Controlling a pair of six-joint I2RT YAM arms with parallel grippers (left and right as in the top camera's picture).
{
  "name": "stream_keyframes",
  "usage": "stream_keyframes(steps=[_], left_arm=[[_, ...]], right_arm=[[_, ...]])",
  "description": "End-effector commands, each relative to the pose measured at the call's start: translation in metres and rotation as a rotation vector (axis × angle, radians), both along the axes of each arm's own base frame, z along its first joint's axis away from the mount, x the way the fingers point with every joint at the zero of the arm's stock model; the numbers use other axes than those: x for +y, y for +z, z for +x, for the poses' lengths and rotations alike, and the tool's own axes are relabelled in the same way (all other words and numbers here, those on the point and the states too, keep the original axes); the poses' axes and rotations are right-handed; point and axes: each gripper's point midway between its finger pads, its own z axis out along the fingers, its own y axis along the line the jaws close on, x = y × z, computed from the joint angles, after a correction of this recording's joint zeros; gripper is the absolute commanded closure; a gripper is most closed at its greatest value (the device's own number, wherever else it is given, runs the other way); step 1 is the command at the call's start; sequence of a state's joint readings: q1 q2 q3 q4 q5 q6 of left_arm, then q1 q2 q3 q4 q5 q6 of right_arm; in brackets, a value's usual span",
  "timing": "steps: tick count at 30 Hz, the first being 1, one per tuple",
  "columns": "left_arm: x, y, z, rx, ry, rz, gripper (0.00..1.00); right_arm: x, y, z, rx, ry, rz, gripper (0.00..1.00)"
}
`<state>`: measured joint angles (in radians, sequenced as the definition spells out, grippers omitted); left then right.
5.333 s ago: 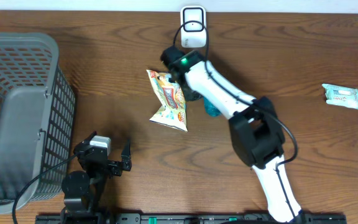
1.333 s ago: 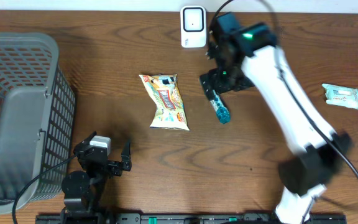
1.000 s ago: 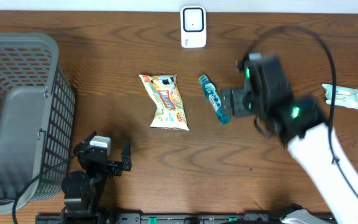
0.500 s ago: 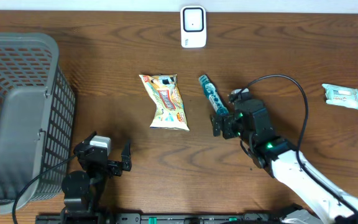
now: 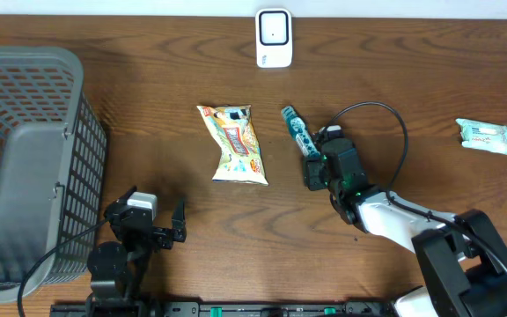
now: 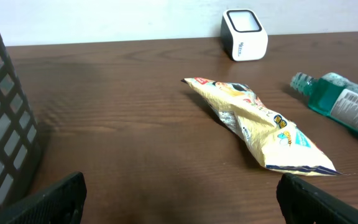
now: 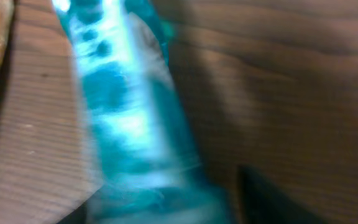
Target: Scan the item barcode
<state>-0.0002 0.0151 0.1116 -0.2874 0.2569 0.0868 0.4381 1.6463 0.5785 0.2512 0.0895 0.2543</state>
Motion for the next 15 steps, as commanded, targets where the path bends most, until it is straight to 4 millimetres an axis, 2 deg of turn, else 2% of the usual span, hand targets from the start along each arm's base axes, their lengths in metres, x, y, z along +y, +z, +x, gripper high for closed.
stream_keyframes(steps=[1,3,8,12,15], left_arm=[[0.000,-0.011,-0.001,0.027,-0.003,0.011,0.02],[0.000,-0.011,-0.001,0.028,-0.003,0.011,0.02],[0.000,-0.011,-0.001,0.028,-0.003,0.011,0.02],[0.000,-0.011,-0.001,0.027,-0.003,0.011,0.02],[0.000,-0.011,-0.001,0.027,-0.003,0.011,0.02]], right_arm=[[-0.012,-0.010,-0.002,0.014,-0.035,-0.059,0.70],[-0.012,-0.011,-0.003,0.021,-0.034,-0.061,0.79],[-0.011,-0.001,0.001,-0.010,-0.026,-0.057,0.86],[-0.014,0.024,0.004,-0.062,-0.022,-0.050,0.93],[-0.015,0.050,0.004,-0.117,-0.002,-0.051,0.93]])
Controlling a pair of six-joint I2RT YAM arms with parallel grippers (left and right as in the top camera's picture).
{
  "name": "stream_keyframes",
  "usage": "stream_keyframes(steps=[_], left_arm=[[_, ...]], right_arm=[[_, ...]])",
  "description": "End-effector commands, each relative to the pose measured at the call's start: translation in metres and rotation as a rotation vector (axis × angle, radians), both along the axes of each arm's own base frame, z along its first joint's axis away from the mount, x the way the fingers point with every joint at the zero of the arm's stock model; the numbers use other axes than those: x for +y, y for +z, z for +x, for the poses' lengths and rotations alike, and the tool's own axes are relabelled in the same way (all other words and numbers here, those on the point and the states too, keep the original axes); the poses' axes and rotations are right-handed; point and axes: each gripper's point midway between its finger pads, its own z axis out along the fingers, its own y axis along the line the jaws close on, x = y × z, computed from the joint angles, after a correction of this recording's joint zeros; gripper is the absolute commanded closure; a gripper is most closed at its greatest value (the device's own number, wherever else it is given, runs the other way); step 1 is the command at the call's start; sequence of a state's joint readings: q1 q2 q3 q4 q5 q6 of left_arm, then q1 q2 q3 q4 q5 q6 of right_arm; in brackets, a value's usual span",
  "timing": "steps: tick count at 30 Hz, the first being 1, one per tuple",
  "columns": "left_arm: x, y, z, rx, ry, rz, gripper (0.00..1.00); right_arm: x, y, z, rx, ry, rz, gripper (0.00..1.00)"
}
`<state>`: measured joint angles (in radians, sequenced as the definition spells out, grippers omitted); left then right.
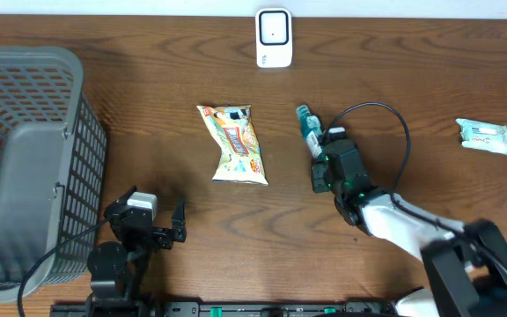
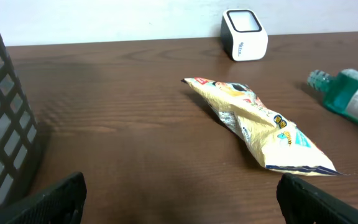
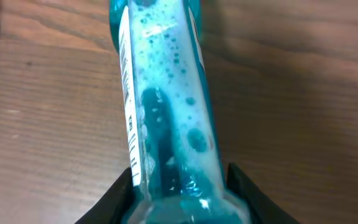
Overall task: Scan the item barcode
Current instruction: 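Carry the Listerine bottle up to the white scanner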
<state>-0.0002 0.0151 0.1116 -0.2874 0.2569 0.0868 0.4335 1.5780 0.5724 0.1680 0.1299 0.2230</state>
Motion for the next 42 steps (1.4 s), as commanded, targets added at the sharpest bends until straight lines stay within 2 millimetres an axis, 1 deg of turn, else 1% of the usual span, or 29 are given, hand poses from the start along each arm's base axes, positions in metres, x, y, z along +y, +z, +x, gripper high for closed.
stream_keyframes(steps=[1,3,5,7,8,9,10,12,14,16,21,23,26,31,33,38,40,42], left_arm=[[0.000,-0.011,-0.001,0.028,-0.003,0.011,0.02],[0.000,-0.011,-0.001,0.028,-0.003,0.011,0.02],[0.000,-0.011,-0.001,0.027,-0.003,0.011,0.02],[0.000,-0.011,-0.001,0.027,-0.003,0.011,0.03],[0.000,-0.011,-0.001,0.027,-0.003,0.011,0.02],[0.000,-0.011,-0.001,0.027,-0.003,0.011,0.02],[0.000,-0.011,-0.001,0.028,-0.003,0.011,0.02],[0.000,-0.011,-0.001,0.028,-0.003,0.011,0.02],[0.001,-0.011,-0.001,0.027,-0.003,0.011,0.02],[0.000,-0.011,-0.001,0.027,-0.003,0.011,0.02],[0.000,-0.011,-0.001,0.027,-0.003,0.011,0.02],[0.000,-0.011,-0.001,0.028,-0.003,0.011,0.02],[0.000,-0.011,-0.001,0.027,-0.003,0.011,0.02],[0.000,-0.011,-0.001,0.028,-0.003,0.011,0.02],[0.001,-0.011,-0.001,0.028,-0.003,0.011,0.02],[0.000,-0.011,-0.001,0.028,-0.003,0.011,0.02],[0.000,-0.011,-0.001,0.028,-0.003,0.011,0.02],[0.000,-0.011,-0.001,0.028,-0.003,0.011,0.02]], right_arm=[[0.003,0.065,0.006,-0.159,0.052,0.031,0.93],[0.016,0.086,-0.004,-0.177,0.127,0.101,0.92],[0.036,0.109,-0.024,-0.183,0.264,0.193,0.92],[0.054,0.124,-0.045,-0.175,0.390,0.272,0.90],[0.070,0.138,-0.070,-0.158,0.527,0.356,0.90],[0.076,0.143,-0.081,-0.146,0.574,0.394,0.90],[0.083,0.151,-0.097,-0.127,0.643,0.448,0.90],[0.090,0.161,-0.117,-0.102,0.725,0.515,0.90],[0.095,0.168,-0.133,-0.076,0.791,0.568,0.90],[0.096,0.170,-0.144,-0.046,0.823,0.597,0.88],[0.093,0.160,-0.153,-0.006,0.835,0.571,0.87],[0.091,0.157,-0.149,-0.011,0.818,0.551,0.87],[0.081,0.148,-0.132,-0.054,0.741,0.454,0.86],[0.050,0.135,-0.090,-0.145,0.531,0.235,0.86],[0.038,0.135,-0.072,-0.194,0.452,0.166,0.84],[0.033,0.142,-0.038,-0.318,0.401,0.077,0.80],[0.027,0.142,-0.020,-0.362,0.354,0.016,0.80],[0.016,0.140,-0.002,-0.394,0.289,-0.064,0.80]])
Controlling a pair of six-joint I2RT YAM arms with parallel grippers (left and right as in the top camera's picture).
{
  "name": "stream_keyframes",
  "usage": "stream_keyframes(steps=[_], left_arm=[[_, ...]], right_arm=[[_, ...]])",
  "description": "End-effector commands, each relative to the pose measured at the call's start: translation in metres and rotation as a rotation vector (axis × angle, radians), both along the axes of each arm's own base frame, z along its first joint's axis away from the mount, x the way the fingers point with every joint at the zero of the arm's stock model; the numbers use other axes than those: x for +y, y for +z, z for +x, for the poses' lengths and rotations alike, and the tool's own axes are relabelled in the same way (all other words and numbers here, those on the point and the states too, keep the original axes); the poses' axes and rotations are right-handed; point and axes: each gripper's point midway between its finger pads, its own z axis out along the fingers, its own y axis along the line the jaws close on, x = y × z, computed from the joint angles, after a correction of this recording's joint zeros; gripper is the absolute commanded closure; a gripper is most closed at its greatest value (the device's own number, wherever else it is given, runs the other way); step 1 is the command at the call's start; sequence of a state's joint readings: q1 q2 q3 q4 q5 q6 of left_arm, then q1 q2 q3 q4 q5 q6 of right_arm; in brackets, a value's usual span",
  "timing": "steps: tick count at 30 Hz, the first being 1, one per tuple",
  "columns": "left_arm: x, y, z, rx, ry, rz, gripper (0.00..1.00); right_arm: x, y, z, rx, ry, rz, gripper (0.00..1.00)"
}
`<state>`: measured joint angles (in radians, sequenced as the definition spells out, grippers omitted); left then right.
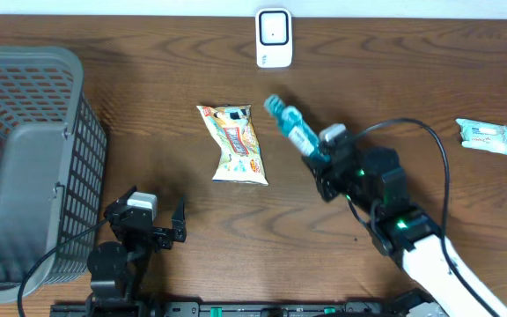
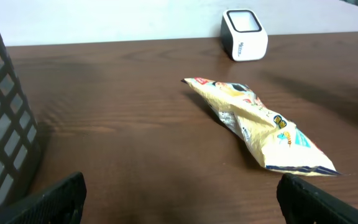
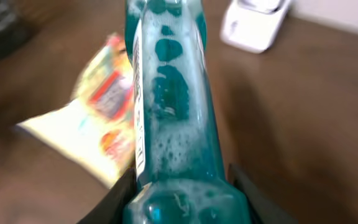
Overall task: Scan the item barcode
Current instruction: 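Carry the Listerine bottle up to the white scanner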
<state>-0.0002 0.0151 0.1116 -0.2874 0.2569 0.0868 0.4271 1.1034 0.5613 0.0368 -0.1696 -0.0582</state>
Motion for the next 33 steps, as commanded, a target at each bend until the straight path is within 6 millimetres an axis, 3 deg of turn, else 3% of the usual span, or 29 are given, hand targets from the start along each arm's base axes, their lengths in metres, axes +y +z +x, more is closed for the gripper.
stream_keyframes(steps=[1,5,9,17,21,25,30,33], left_arm=[[0.000,-0.011,-0.001,0.028,-0.003,0.011,0.02],[0.000,-0.011,-0.001,0.027,-0.003,0.011,0.02],[0.000,-0.011,-0.001,0.027,-0.003,0.011,0.02],[0.000,-0.011,-0.001,0.028,-0.003,0.011,0.02],[0.000,-0.011,-0.001,0.027,-0.003,0.011,0.02],[0.000,-0.011,-0.001,0.028,-0.003,0.011,0.02],[0.000,-0.011,-0.001,0.027,-0.003,0.011,0.02],[0.000,-0.011,-0.001,0.027,-0.003,0.011,0.02]], right_arm=[[-0.031,0.005,0.040,-0.124,-0.190,-0.172,0.80],[-0.056,0.019,0.079,-0.205,-0.357,-0.339,0.83],[-0.069,0.030,0.104,-0.248,-0.426,-0.490,0.80],[-0.073,0.043,0.156,-0.347,-0.473,-0.845,0.83],[-0.062,0.051,0.184,-0.425,-0.508,-1.007,0.85],[-0.042,0.045,0.217,-0.470,-0.508,-1.130,0.85],[-0.027,0.039,0.247,-0.481,-0.522,-1.165,0.85],[-0.009,0.039,0.264,-0.506,-0.502,-1.194,0.84]])
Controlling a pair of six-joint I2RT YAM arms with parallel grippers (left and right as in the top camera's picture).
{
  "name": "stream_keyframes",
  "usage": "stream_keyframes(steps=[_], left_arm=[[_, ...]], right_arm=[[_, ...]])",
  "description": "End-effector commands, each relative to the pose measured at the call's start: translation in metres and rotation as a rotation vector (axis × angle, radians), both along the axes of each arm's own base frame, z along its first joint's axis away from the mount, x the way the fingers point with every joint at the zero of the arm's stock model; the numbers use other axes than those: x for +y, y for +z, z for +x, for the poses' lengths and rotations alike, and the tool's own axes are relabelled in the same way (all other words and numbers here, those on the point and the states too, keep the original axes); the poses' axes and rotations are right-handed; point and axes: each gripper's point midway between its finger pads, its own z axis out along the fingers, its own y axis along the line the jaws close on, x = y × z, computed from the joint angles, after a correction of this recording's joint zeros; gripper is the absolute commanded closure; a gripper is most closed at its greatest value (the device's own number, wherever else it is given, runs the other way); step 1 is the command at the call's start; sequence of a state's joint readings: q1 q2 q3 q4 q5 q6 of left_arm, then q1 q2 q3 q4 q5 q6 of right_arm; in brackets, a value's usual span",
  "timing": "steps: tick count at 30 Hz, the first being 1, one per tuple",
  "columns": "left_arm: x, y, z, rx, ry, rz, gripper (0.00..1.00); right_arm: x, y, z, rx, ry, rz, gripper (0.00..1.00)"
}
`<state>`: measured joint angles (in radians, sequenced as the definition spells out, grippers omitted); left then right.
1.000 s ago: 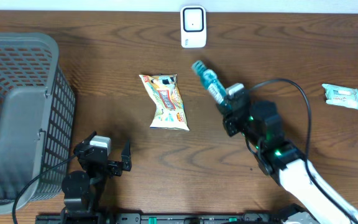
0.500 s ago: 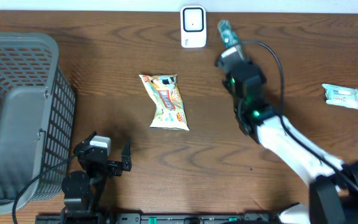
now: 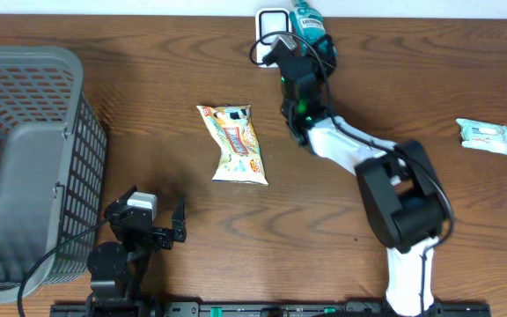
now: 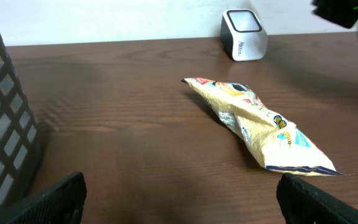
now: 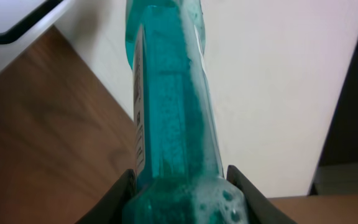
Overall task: Scan the item barcode
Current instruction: 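Carry the Listerine bottle up to the white scanner, then carry the bottle to the right and set it down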
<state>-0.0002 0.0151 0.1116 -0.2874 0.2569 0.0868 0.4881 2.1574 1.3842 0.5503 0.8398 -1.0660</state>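
Note:
A teal mouthwash bottle (image 5: 166, 93) with a white label strip is clamped between the fingers (image 5: 120, 194) of my right gripper (image 5: 179, 198), which is shut on it. From overhead the bottle (image 3: 308, 16) is at the table's back edge, right beside the white barcode scanner (image 3: 266, 18), whose corner (image 5: 5, 28) shows at the top left of the right wrist view. The scanner (image 4: 244, 34) also stands far back in the left wrist view. My left gripper (image 3: 148, 225) rests open and empty near the front edge, far from both.
A yellow snack bag (image 3: 234, 143) lies mid-table, also seen as the bag (image 4: 260, 124) ahead of the left fingers (image 4: 55, 196). A grey mesh basket (image 3: 25, 158) fills the left side. A small pale packet (image 3: 484, 136) lies at the far right.
My right gripper, still holding the bottle, has gone from beside the snack bag at mid-table to the back edge next to the scanner. The left arm is unchanged.
The bottle lay on the table right of the snack bag with my right gripper around its base. Then the gripper was shut on it, then it was held up over the table near the bag, and now it is beside the scanner.

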Motion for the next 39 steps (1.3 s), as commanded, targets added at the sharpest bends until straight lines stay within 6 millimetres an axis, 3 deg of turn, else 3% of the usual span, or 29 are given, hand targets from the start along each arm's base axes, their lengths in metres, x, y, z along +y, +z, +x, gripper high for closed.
stream_keyframes(steps=[1,6,13,16,29,32,36,39], left_arm=[[0.000,-0.011,-0.001,0.028,-0.003,0.011,0.02],[0.000,-0.011,-0.001,0.028,-0.003,0.011,0.02],[0.000,-0.011,-0.001,0.028,-0.003,0.011,0.02],[0.000,-0.011,-0.001,0.028,-0.003,0.011,0.02],[0.000,-0.011,-0.001,0.028,-0.003,0.011,0.02],[0.000,-0.011,-0.001,0.028,-0.003,0.011,0.02],[0.000,-0.011,-0.001,0.027,-0.003,0.011,0.02],[0.000,-0.011,-0.001,0.028,-0.003,0.011,0.02]], right_arm=[[0.017,0.031,0.018,-0.063,-0.018,-0.050,0.84],[0.035,0.013,0.037,-0.038,-0.012,-0.131,0.84],[0.038,-0.028,0.041,0.043,-0.101,-0.281,0.88],[0.034,-0.024,0.040,0.034,-0.129,-0.311,0.89],[0.013,0.030,0.026,-0.082,-0.277,-0.344,0.87],[-0.011,0.036,0.025,-0.088,-0.353,-0.304,0.87],[-0.078,0.036,0.021,-0.100,-0.556,-0.217,0.90],[-0.140,0.025,0.013,-0.096,-0.737,-0.164,0.92]])
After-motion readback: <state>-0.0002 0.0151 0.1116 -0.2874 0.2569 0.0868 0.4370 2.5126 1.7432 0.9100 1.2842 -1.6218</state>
